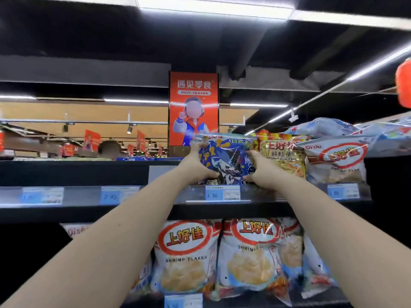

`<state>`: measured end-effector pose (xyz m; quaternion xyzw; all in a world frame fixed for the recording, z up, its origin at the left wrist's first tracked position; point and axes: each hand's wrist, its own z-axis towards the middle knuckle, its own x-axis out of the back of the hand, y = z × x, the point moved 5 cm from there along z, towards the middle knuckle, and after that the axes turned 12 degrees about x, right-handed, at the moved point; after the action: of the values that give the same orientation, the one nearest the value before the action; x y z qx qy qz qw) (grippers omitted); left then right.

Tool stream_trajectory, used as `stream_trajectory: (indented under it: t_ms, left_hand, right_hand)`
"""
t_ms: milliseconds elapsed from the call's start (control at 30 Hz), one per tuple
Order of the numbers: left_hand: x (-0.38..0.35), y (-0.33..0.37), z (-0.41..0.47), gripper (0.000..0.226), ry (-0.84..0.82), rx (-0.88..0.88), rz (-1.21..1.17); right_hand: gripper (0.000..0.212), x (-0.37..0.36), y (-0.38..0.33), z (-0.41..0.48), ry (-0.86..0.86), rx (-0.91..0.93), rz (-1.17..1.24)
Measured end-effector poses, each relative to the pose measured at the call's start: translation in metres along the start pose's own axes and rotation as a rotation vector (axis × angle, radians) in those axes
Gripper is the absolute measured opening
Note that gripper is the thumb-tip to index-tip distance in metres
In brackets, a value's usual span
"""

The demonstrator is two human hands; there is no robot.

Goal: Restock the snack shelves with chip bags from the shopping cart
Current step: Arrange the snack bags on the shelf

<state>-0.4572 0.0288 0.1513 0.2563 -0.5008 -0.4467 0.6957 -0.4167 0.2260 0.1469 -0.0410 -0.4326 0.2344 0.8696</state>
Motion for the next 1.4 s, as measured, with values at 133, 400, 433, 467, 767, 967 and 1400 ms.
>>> stream_trajectory:
  t_ms: [133, 400, 433, 467, 767, 967, 1400]
  left_hand:
    - [-0.001, -0.001, 0.0, 0.085, 0.015, 0.005, -0.013]
    - [0.004, 0.005, -0.013, 0.077, 0.103, 0.013, 0.036]
    - [0.005, 0.006, -0.014, 0.074, 0.158, -0.017, 0.06]
    - [0.005, 0.008, -0.015, 0.07, 0.23, -0.075, 0.092]
    - [-0.051, 0.079, -0.047, 0.048, 0.487, -0.53, 0.653]
    - [-0.154, 0.131, -0.075, 0.047, 0.419, -0.702, 0.688]
    - [-0.429, 0.289, -0.249, 0.042, 0.057, -1.031, 0.273]
  right_hand:
    - [0.079, -0.002, -0.004, -0.001, -0.023, 0.005, -0.021]
    - [0.078, -0.003, -0.012, -0.004, 0.07, 0.028, 0.041]
    - [0.075, 0.0, -0.013, -0.006, 0.127, 0.049, 0.064]
    - [0.07, 0.004, -0.015, -0.008, 0.196, 0.078, 0.083]
    - [0.033, 0.055, -0.01, -0.046, 0.419, 0.314, -0.515]
    - [0.026, 0.111, 0.044, -0.11, 0.422, 0.176, -0.905]
    - [0.037, 0.291, 0.19, -0.37, 0.228, -0.365, -1.318]
